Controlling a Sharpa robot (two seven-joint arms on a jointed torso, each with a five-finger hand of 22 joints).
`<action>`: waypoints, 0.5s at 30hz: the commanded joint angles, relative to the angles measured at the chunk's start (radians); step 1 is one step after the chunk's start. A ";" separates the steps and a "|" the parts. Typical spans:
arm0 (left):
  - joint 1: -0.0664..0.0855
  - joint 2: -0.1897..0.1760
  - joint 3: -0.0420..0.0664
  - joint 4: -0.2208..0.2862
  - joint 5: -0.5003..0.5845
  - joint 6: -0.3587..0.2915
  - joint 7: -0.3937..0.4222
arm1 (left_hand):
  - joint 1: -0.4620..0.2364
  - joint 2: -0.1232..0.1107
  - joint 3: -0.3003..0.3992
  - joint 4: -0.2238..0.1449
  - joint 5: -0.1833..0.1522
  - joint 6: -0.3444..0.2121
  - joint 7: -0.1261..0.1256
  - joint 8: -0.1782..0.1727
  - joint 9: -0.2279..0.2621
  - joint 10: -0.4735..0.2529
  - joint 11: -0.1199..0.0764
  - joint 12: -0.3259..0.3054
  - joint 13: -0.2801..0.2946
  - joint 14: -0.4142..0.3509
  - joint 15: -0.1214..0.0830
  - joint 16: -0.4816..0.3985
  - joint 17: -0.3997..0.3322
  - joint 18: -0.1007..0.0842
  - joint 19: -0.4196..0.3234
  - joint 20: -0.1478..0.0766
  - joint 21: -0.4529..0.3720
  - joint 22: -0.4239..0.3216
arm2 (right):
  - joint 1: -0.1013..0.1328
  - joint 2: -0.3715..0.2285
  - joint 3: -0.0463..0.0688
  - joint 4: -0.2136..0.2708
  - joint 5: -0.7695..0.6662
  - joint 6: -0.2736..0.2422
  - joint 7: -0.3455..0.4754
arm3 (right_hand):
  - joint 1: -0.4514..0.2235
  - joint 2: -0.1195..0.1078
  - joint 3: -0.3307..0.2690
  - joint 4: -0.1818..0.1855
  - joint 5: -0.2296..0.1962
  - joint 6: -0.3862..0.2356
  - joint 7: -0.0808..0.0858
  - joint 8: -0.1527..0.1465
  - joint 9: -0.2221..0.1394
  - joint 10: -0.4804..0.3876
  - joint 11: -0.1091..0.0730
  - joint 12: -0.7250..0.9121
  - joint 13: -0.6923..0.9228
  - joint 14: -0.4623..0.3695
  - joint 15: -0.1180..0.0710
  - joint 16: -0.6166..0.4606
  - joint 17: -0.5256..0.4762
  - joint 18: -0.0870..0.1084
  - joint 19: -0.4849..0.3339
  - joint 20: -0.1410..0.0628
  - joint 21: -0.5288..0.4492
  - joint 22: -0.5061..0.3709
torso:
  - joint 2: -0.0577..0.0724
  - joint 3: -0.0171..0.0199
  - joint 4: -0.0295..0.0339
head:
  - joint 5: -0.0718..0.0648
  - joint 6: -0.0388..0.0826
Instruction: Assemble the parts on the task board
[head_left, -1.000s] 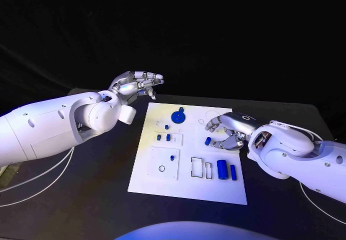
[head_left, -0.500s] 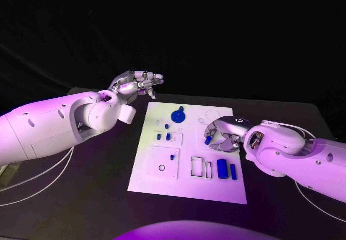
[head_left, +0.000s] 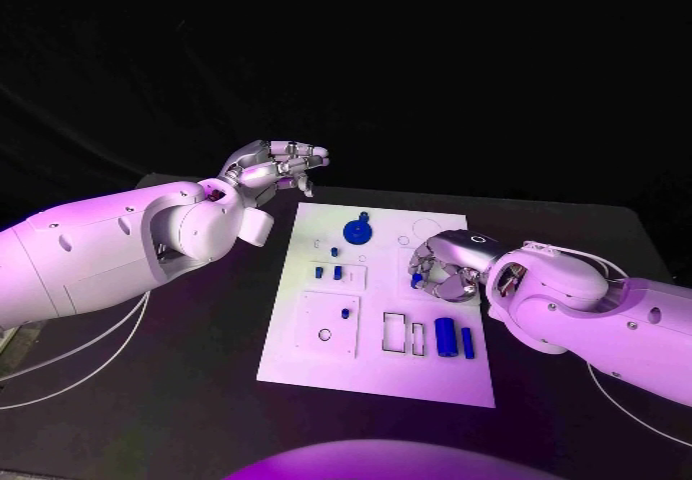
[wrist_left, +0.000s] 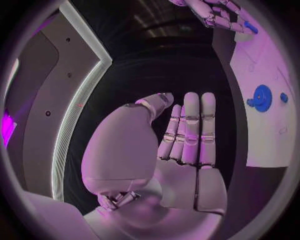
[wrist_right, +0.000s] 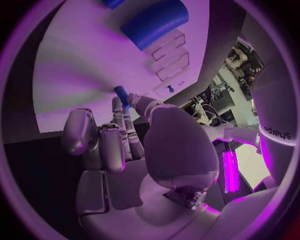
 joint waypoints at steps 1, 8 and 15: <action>0.000 0.001 0.001 0.001 0.004 0.016 0.006 | -0.008 -0.002 -0.001 -0.005 0.000 -0.007 -0.003 0.003 -0.001 -0.008 0.000 0.003 0.000 -0.006 0.000 0.004 -0.001 0.014 -0.001 0.009 0.002 0.001 | -0.003 0.003 0.000 -0.001 -0.014 -0.042 -0.005 | 0.006 0.018 0.017 -0.001 -0.011 0.030 -0.006 0.018 0.009 0.032 -0.006 0.003 0.006 0.037 -0.011 0.007 0.006 -0.015 0.013 -0.003 0.015 0.088 | 0.000 0.0004 0.0004 | 0.000 -0.002; 0.000 0.001 0.001 0.001 0.004 0.017 0.005 | -0.009 -0.002 -0.001 -0.005 0.000 -0.007 -0.003 0.003 -0.001 -0.008 0.000 0.004 0.000 -0.006 0.000 0.004 -0.001 0.014 -0.001 0.009 0.002 0.001 | -0.010 0.008 0.000 -0.003 -0.037 -0.073 -0.031 | 0.025 0.063 0.069 -0.013 -0.083 0.071 -0.023 0.058 0.035 0.078 -0.024 0.013 0.027 0.039 -0.027 0.010 0.011 -0.019 0.020 -0.017 0.032 0.101 | 0.000 -0.0003 0.0010 | -0.001 -0.003; 0.000 0.001 0.001 0.000 0.004 0.016 0.005 | -0.009 -0.002 -0.001 -0.005 0.000 -0.007 -0.003 0.003 -0.001 -0.008 0.000 0.004 0.000 -0.006 0.000 0.004 -0.001 0.014 -0.001 0.009 0.002 0.001 | -0.013 0.002 0.000 0.005 -0.058 -0.095 -0.049 | 0.025 0.067 0.095 -0.025 -0.085 0.068 -0.023 0.075 0.051 0.081 -0.025 0.007 0.034 0.040 -0.028 0.011 0.012 -0.019 0.021 -0.020 0.034 0.105 | -0.001 -0.0014 -0.0003 | 0.000 -0.006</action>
